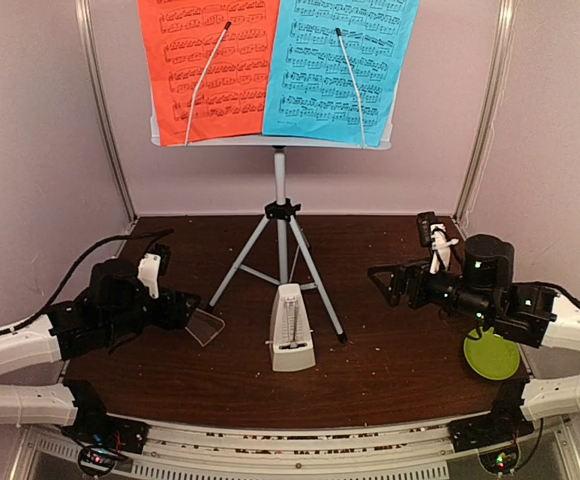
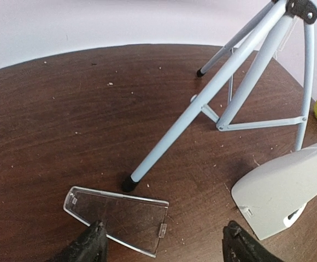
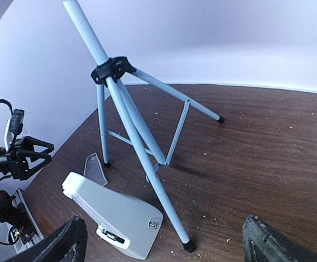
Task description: Set up the instrument practice props
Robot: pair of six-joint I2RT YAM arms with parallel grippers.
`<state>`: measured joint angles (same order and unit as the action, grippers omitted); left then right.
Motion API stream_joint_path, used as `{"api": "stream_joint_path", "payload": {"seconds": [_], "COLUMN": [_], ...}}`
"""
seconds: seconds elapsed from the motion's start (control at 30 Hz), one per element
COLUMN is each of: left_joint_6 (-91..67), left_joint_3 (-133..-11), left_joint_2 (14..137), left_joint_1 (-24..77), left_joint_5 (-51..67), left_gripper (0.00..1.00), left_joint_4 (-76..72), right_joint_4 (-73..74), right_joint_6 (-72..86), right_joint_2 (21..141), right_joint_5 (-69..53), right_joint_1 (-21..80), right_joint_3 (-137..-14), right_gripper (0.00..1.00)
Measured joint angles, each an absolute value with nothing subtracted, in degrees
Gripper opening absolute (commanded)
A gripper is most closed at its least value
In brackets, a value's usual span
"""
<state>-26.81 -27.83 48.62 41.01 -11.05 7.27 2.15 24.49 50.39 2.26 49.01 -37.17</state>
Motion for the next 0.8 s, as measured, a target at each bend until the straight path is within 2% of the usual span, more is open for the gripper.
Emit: {"api": "stream_joint_path", "payload": {"seconds": [0.2, 0.3, 0.37, 0.8], "left_joint_6": [-25.36, -24.86, -24.73, -28.45], "left_joint_3": [-34.39, -37.32, -38.26, -35.88], "left_joint_2": [47.97, 48.69, 49.04, 49.84], "left_joint_1": [40.42, 40.42, 40.42, 40.42], "left_joint_5": [-10.92, -10.52, -10.17, -10.48], "left_gripper": [0.8, 0.88, 0.97, 0.98], "left_joint_4": [11.73, 12.91, 13.5, 14.85], "right_joint_4": [6.28, 7.33, 7.57, 6.52], "right_joint_6": [22.52, 22.24, 22.26, 24.14], "right_joint_2": [46.68, 45.71, 45.32, 42.5], "right_joint_5": [1.32, 0.71, 0.12, -1.78], "right_joint_1": [44.93, 43.81, 42.81, 40.45], "right_joint_3": [-38.11, -38.11, -38.06, -27.53], "right_gripper": [1.0, 1.0, 1.0, 1.0]}}
